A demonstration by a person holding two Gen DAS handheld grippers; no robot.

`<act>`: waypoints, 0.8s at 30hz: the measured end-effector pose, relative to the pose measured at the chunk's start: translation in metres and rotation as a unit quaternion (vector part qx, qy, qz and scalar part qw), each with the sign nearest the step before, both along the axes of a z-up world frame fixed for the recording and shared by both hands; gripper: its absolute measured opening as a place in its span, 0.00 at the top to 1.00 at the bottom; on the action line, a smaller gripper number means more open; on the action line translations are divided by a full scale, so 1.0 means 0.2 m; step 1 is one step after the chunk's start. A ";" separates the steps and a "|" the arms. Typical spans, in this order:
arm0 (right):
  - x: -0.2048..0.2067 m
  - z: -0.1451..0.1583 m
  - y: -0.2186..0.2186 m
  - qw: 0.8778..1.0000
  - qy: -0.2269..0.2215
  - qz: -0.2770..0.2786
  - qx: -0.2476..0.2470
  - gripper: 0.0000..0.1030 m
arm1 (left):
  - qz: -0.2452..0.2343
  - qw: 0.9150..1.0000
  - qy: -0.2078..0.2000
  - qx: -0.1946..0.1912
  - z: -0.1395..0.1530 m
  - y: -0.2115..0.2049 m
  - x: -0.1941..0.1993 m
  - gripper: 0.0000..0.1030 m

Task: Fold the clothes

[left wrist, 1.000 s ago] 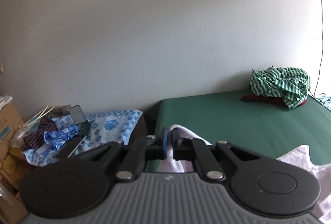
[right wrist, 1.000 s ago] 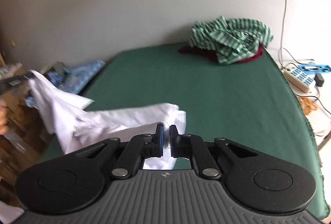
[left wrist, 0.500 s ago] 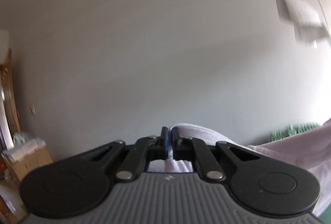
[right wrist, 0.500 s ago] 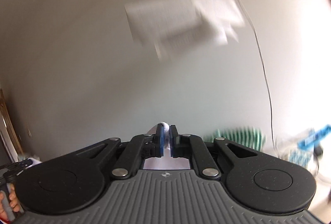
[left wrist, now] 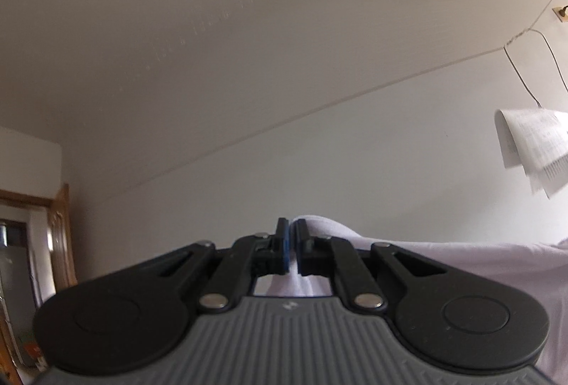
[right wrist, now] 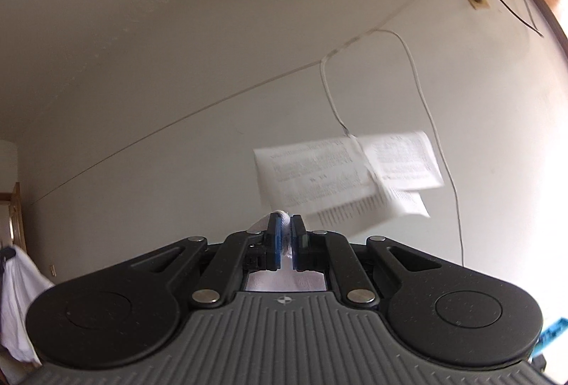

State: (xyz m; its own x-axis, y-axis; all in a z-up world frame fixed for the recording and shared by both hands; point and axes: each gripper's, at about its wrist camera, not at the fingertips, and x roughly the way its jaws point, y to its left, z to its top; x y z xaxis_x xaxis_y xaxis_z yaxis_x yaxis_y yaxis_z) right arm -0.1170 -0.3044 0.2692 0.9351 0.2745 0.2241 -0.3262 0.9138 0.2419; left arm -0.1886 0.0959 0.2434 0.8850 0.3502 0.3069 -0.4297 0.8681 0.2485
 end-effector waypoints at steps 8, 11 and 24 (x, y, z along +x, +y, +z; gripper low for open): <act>0.19 -0.12 0.12 0.998 0.048 -0.019 -0.033 0.95 | -0.009 0.996 0.086 -0.015 -0.22 0.04 0.37 0.95; 0.44 -0.30 0.19 0.992 0.107 -0.042 -0.055 0.95 | -0.045 0.985 0.162 -0.040 -0.41 0.09 0.62 0.95; 1.23 -1.49 0.24 0.880 0.361 -0.227 -0.209 0.95 | -0.244 0.815 0.523 -0.048 -1.77 0.02 1.13 0.78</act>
